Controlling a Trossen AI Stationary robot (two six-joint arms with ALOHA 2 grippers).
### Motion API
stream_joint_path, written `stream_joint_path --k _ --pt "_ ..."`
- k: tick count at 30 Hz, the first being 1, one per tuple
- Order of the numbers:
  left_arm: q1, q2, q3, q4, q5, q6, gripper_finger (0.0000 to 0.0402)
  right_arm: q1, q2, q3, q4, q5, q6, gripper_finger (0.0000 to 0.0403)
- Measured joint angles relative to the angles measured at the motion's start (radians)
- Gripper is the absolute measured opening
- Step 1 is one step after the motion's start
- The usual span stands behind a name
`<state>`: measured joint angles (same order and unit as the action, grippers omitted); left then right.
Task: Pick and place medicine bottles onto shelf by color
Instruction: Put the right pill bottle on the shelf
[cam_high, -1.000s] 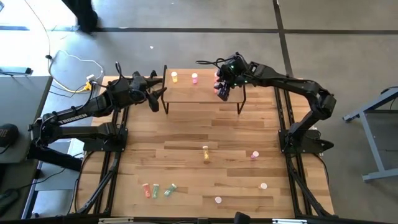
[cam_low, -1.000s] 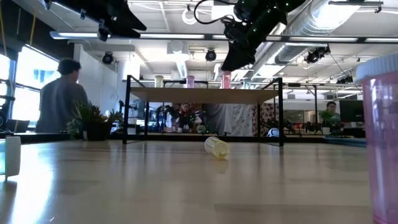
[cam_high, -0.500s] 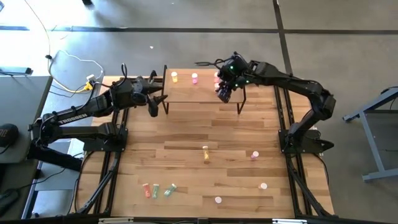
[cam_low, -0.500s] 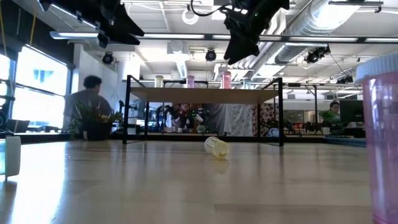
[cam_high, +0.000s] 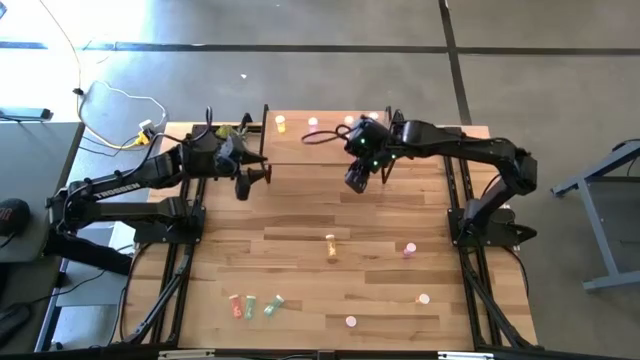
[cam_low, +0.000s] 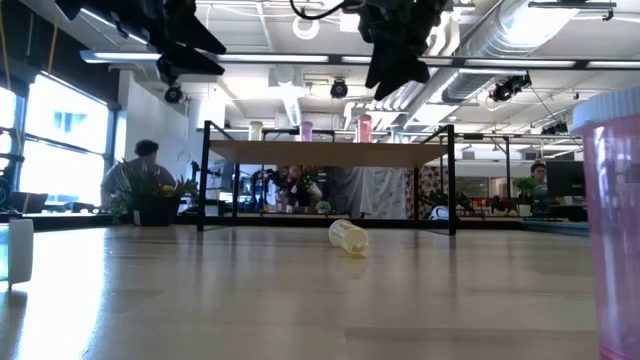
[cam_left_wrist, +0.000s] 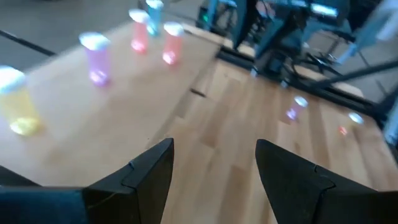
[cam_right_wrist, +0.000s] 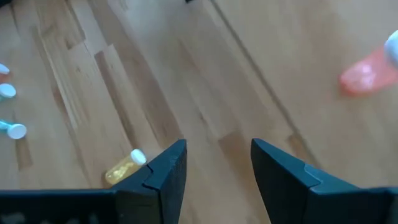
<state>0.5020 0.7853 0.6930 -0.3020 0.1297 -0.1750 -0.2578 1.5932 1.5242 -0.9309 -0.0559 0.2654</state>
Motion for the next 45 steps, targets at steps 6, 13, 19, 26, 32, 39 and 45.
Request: stream_joint_path --k 6,13,19,26,32,39,45 --pt "-0.094 0.000 0.000 -0.054 0.013 -0.028 0.0216 0.090 0.000 0.000 -0.065 0.066 0.124 0.0170" --pt "-0.210 0.000 0.000 -0.113 0.002 -0.146 0.0216 0.160 0.000 -0.001 -0.159 0.175 0.268 0.0170" --pt "-0.309 0.000 0.000 -0.213 0.000 -0.303 0.0216 0.170 0.000 -0.001 -0.195 0.204 0.364 0.0170" --pt "-0.435 0.014 0.000 -0.276 -0.039 -0.515 0.0216 0.168 0.000 -0.001 -0.195 0.205 0.383 0.0170" --pt "-0.562 0.066 0.000 -0.278 -0.110 -0.634 0.0216 0.151 0.000 -0.001 -0.194 0.213 0.383 0.0170" --pt "-0.694 0.166 0.000 -0.276 -0.171 -0.806 0.0216 0.125 0.000 -0.001 -0.196 0.181 0.319 0.0170" --pt "-0.794 0.275 0.000 -0.232 -0.176 -0.948 0.0216 0.098 0.000 -0.001 -0.203 0.177 0.251 0.0170"
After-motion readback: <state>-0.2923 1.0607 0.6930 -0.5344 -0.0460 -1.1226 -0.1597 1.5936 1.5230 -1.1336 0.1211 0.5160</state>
